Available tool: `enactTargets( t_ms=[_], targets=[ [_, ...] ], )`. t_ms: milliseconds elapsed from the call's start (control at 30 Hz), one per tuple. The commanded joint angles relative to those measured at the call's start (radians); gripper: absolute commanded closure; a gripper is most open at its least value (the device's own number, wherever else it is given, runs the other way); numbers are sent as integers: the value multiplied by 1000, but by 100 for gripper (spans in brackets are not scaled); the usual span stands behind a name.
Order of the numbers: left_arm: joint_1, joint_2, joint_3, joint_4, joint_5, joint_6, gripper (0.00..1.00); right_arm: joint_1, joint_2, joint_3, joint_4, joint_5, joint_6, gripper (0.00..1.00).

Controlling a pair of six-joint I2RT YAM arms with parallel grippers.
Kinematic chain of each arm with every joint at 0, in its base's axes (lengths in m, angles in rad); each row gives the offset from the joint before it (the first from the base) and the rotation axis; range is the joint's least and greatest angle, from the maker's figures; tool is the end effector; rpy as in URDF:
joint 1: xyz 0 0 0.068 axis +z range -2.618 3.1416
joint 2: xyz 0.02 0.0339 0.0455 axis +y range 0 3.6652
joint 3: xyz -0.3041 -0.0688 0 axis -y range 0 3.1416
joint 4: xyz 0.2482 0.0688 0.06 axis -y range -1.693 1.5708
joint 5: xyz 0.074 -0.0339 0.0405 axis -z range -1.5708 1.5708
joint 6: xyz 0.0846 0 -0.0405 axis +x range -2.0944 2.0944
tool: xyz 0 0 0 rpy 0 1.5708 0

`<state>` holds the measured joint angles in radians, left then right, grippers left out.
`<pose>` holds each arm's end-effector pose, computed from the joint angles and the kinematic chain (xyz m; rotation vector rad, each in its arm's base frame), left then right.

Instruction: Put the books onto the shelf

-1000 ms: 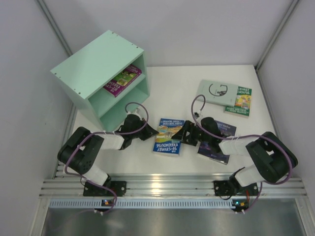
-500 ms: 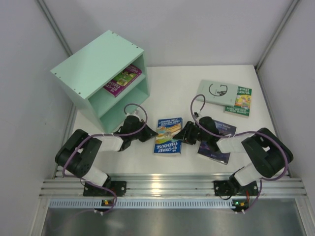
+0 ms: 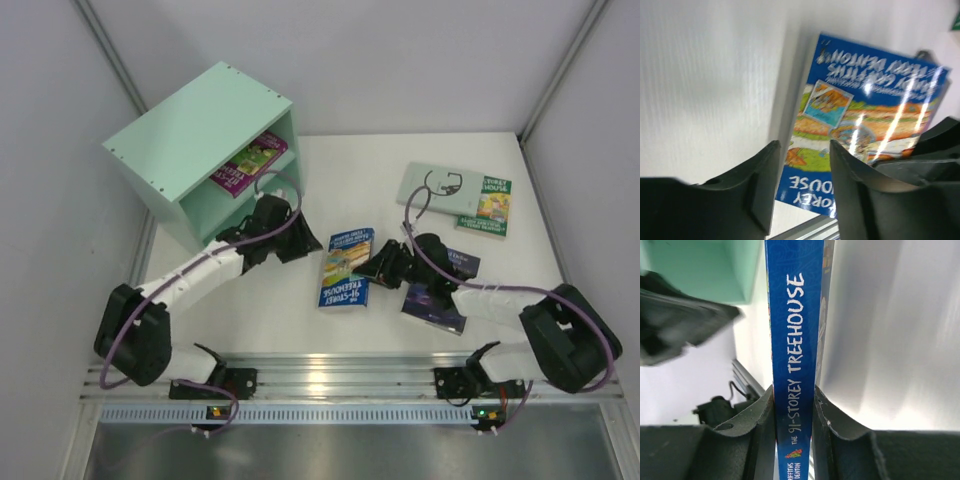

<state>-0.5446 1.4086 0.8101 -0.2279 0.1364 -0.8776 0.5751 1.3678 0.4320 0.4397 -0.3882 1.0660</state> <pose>0.2649 -0.1739 0.2073 -0.3559 2.5282 -0.7824 0.2244 0.1836 0.1746 0.3014 2.3263 1.3277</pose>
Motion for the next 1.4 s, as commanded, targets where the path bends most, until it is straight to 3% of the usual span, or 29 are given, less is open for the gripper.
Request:
enactTargets(
  t_ms=[0,167,267,333,533,700,1000,1367],
  targets=[
    [-2,-100,256,-269,-127,133,45,8,-145,76,10,55,69,100],
    [2,-177,532,-375,-213,164,34,9,-191,226,-73,107,113,100],
    [0,-217,678,-422,-305,178,11,28,-177,306,-26,140,170,100],
    [0,-229,782,-444,-359,196,3,54,-142,400,-25,156,183,100],
    [0,-253,939,-560,-426,244,2,141,36,678,-19,221,184,100],
    [0,-379,841,-570,-474,262,1,201,207,870,-27,256,204,100],
    [0,-468,727,-550,-501,279,1,244,415,1034,67,285,290,100],
    [0,-485,724,-562,-541,318,2,292,426,926,188,307,344,100]
  ],
)
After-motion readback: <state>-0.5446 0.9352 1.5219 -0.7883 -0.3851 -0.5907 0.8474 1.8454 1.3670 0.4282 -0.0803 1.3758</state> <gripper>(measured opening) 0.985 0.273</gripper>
